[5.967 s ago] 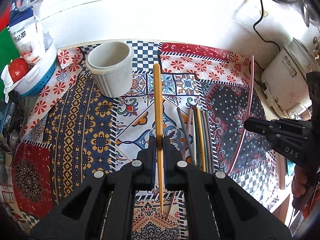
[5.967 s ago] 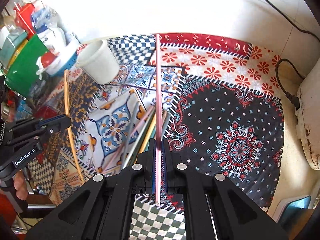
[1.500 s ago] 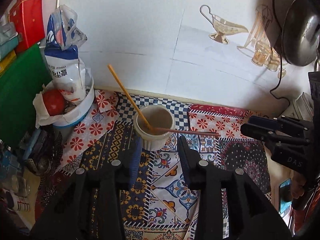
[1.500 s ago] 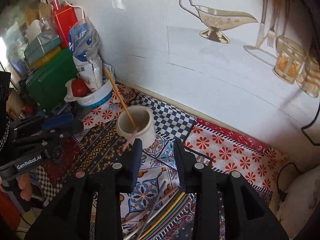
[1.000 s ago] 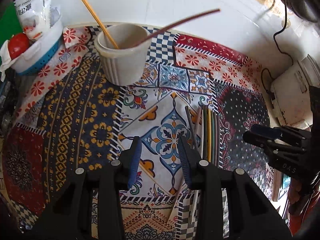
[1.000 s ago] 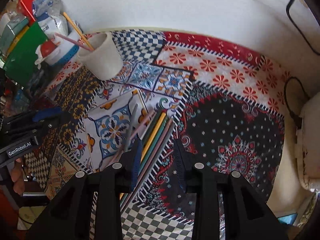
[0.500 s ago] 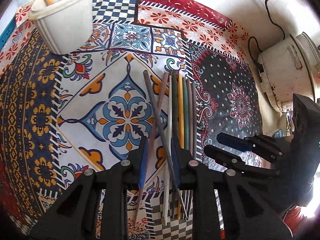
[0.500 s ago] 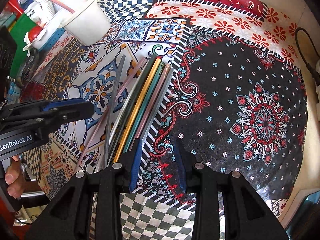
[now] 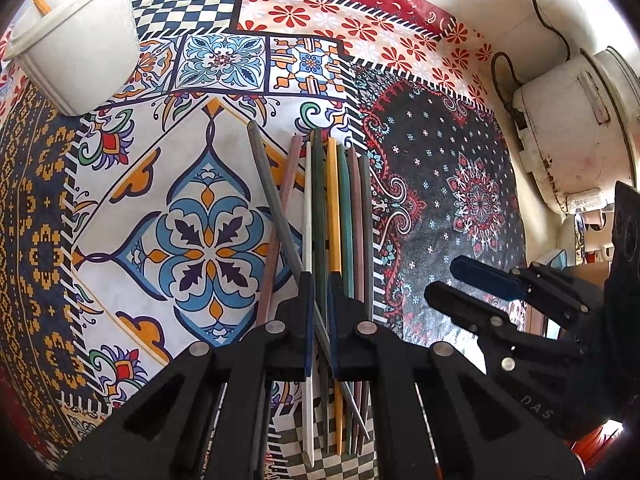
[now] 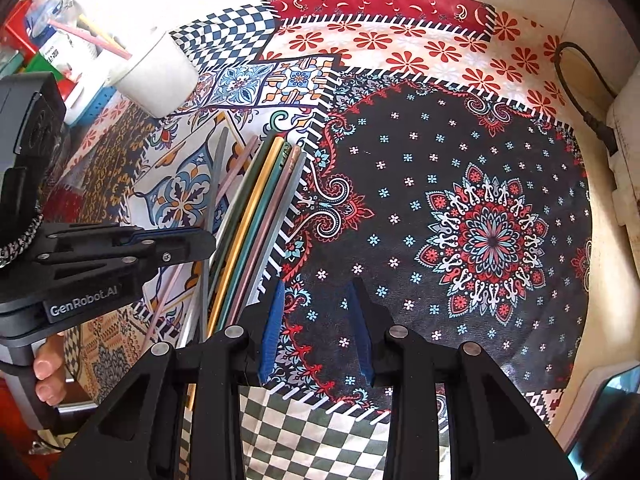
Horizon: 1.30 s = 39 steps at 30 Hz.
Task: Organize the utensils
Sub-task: 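Return the left tool to the pile and grasp a grey chopstick, then grasp a dark grey chopstick with the right tool while the left tool lifts its chopstick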
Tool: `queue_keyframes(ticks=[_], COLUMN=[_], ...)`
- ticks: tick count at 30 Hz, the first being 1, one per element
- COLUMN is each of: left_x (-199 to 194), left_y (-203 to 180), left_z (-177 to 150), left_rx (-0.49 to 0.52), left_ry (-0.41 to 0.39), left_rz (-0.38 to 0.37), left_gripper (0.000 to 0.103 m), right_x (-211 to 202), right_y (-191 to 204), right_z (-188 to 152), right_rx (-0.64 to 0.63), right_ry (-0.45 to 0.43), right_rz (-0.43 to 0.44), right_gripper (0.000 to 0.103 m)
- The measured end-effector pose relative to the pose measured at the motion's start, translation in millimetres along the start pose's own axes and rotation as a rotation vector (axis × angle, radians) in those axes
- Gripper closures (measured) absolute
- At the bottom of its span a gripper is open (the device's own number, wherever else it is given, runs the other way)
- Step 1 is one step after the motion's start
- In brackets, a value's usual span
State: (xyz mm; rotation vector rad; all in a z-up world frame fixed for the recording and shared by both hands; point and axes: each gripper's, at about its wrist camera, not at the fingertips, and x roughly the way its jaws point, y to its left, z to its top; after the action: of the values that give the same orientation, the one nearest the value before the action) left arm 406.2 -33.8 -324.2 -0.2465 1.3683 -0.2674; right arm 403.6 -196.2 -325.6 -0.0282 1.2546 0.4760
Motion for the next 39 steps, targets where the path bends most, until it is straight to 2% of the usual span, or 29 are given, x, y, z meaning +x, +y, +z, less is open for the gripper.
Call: queue_keyframes(ticks=[1, 3, 12, 17, 21, 25, 28, 33, 39], left_x=[0.1, 1.7, 0.4, -2.8, 8.1, 12.5, 12.6, -1.0, -24.0], left_y=[0.4, 1.1, 18.5, 8.3, 7.9, 11.9, 10.4, 13.8, 47.1], left_z=[1.4, 3.2, 0.3, 2.2, 6.1, 8.4, 8.4, 8.2, 0.2], left_rx=[-0.002, 0.001, -0.075, -0.057, -0.063, -0.093, -0.077, -0.056, -0.074], left_ry=[-0.004, -0.005, 0.014, 0.003, 0.033, 0.018, 0.015, -0.015, -0.058], left_rz=[0.012, 0.084, -0.017, -0.021, 0.008, 0.012, 0.017, 0.041, 0.088], left_gripper=[0.097, 0.096, 0.096, 0.096, 0.096, 0.097, 0.099, 0.099, 0.099], right_x=[1.5, 5.2, 17.9, 18.8, 16.2, 10.6, 8.8, 15.1, 27.5], right_y=[1.6, 7.4, 27.6, 29.5, 23.5, 12.9, 9.2, 18.0, 36.8], right_z=[-0.1, 1.2, -1.6, -2.7, -5.6, -10.9, -13.4, -9.1, -5.8], right_rx=[-0.004, -0.016, -0.071, -0.079, -0.063, -0.019, 0.003, -0.004, -0.065], right_ry=[0.004, 0.013, 0.047, 0.05, 0.05, 0.042, 0.039, 0.053, 0.066], right_rz=[0.002, 0.007, 0.027, 0.022, 0.013, 0.011, 0.021, 0.046, 0.034], right_gripper=[0.074, 0.074, 0.074, 0.074, 0.074, 0.074, 0.074, 0.074, 0.074])
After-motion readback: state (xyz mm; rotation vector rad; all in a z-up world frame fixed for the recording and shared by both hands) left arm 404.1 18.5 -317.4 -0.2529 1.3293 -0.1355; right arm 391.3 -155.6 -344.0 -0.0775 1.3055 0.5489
